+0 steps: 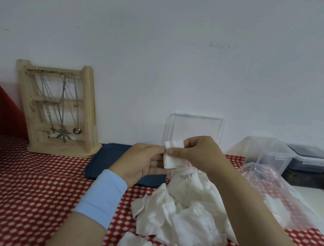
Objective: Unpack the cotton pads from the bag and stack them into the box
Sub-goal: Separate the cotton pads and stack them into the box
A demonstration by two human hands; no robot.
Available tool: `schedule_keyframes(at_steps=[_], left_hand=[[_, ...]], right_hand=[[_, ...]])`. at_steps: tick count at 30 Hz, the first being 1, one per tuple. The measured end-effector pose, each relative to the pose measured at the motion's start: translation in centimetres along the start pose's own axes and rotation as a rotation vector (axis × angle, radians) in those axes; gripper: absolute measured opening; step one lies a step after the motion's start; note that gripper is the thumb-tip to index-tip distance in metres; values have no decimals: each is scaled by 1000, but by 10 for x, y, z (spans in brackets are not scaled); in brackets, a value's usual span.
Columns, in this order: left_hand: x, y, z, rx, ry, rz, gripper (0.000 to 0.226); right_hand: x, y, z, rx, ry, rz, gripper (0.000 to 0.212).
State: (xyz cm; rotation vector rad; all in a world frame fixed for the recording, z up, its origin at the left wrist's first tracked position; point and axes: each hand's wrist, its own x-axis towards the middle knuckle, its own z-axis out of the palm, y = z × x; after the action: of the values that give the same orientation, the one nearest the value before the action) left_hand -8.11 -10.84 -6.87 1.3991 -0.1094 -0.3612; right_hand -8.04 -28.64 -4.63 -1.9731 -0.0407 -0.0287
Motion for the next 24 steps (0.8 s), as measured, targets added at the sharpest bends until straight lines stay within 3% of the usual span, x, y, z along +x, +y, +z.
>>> schedule_keyframes(at_steps=[7,11,14,18,20,24], left_hand=[[-3,2,-4,32,-109,36,30],[0,3,-16,86,-84,46,33],[0,4,-25,103,-55,31,37],[0,4,-39,90,85,41,28],[1,5,-45,67,159,46,19],[2,5,-53,121,271,85,8]], right_hand=[[0,1,0,53,-19,66,44],[1,4,-5,132,-164,97,24],[0,4,-6,95,-113,31,18],[-7,-6,-5,-195,-129,-135,9],[-15,-14,1,-394,-274,-202,9],[-35,-28,31,-742,-582,-309,37]])
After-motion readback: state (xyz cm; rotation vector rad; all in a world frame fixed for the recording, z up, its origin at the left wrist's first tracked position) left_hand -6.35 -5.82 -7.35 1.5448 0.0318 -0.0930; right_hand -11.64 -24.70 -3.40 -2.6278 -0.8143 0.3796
